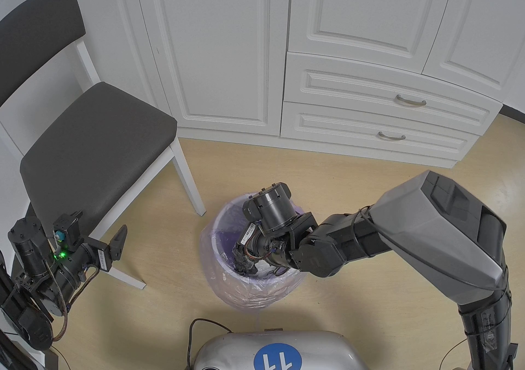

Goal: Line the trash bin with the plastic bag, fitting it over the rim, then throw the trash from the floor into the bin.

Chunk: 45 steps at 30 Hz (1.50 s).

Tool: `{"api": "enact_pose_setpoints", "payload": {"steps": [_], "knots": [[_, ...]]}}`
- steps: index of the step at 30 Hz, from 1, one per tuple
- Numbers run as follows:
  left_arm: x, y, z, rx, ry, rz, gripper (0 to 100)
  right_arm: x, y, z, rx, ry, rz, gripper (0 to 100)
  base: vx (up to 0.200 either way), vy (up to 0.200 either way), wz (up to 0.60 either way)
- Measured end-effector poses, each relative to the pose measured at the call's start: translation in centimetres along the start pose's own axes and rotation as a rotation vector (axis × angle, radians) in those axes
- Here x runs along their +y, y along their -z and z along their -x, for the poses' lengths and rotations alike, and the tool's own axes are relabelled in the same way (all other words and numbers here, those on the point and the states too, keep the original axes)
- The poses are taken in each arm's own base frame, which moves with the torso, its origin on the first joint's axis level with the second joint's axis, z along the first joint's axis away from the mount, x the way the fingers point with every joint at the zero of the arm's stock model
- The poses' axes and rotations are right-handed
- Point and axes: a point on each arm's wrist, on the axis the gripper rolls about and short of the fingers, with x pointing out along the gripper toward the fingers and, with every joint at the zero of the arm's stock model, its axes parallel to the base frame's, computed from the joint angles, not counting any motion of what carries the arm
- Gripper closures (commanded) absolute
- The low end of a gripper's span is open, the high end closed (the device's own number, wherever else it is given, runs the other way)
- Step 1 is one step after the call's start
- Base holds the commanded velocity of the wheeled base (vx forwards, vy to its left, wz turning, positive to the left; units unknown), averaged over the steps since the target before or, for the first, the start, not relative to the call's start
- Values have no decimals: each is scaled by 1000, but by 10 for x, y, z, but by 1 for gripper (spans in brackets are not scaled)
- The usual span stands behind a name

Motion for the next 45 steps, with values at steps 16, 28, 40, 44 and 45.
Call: {"api": "enact_pose_setpoints", "payload": {"steps": [16, 28, 40, 44, 45], "knots": [[1, 4, -3, 19, -5, -2, 0, 4, -33, -28, -307, -167, -156, 100, 0, 0, 0], [2, 3, -3, 18, -9, -2, 0, -26, -14, -19, -262, -43, 149, 100, 0, 0, 0], [1, 3, -3, 18, -8, -3, 0, -36, -7, -17, -229, 11, 235, 100, 0, 0, 0], [1, 3, -3, 18, -7, -3, 0, -40, -2, -26, -227, 18, 235, 100, 0, 0, 0], [1, 3, -3, 18, -8, -3, 0, -41, -1, -29, -227, 20, 234, 100, 0, 0, 0]]}}
